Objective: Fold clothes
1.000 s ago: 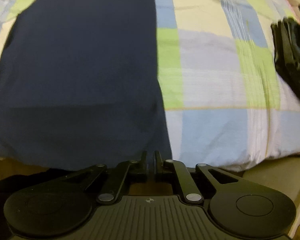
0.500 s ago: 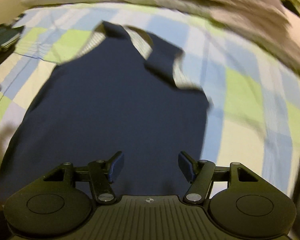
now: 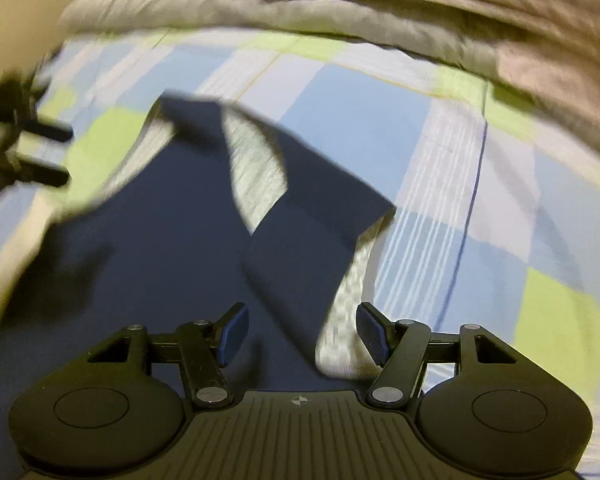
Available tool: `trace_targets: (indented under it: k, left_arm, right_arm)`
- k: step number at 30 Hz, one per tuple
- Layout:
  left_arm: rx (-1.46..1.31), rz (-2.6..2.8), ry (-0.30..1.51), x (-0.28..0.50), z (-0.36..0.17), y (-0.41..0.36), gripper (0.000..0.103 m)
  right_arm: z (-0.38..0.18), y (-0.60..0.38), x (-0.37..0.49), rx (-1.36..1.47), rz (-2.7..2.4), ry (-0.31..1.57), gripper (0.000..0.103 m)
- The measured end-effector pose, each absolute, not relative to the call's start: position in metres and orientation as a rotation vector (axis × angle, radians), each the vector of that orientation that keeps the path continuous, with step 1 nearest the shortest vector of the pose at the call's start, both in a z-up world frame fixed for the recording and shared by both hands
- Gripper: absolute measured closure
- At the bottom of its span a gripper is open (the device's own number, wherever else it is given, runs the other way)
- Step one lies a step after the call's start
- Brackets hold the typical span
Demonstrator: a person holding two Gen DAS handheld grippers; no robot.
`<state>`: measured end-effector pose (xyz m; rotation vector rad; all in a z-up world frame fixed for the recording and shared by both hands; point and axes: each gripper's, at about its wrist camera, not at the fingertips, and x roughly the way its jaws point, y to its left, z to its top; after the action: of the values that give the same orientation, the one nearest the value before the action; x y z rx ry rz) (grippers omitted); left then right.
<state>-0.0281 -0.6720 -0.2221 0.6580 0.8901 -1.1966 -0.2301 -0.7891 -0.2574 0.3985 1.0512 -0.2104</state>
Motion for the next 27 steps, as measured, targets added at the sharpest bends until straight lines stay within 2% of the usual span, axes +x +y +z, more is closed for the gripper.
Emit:
trace_targets:
  k: [3,11,12,13,14,16,18,24,27]
  left_arm:
    - [0.63,-1.19,0.915,-0.004,-0.24,-0.687,0.057]
    - [0.485,-1.14,1.047,0.04,-0.282,-0.71,0.057]
    - [0.452,-1.138,1.065,0.045,-0.284,-0.711,0.057]
    - [0.419,-1.14,1.084,0.048,-0.286,-0.712,0.062]
    - [0.388,-1.145,1.102,0.051,-0.287,-0.713,0.076]
    - [0.367,-1.175,1.133,0.052,-0.284,-0.715,0.103]
    - [0.361,-1.232,1.128,0.052,-0.268,-0.717,0.103]
    - [0.369,-1.359,1.003,0.073,-0.191,-0.725,0.103]
    - [0.391,-1.395,0.987,0.087,-0.176,-0.741,0.103]
  right_arm:
    - [-0.274,-0.823,-0.219,0.601,-0.27,0.984,0.04]
    - [-0.316,-0.861,-0.196,0.828,-0.292,0.873,0.04]
    - [-0.318,-0.865,-0.195,0.863,-0.291,0.849,0.056]
    - [-0.319,-0.868,-0.195,0.898,-0.289,0.825,0.087]
    - [-0.321,-0.872,-0.194,0.933,-0.288,0.801,0.098]
    - [-0.32,-0.875,-0.195,0.959,-0.295,0.787,0.103]
    - [-0.311,-0.878,-0.194,0.956,-0.306,0.794,0.103]
    - [-0.24,-0.915,-0.203,0.895,-0.402,0.639,0.103]
    - [-0.205,-0.936,-0.206,0.852,-0.45,0.569,0.103]
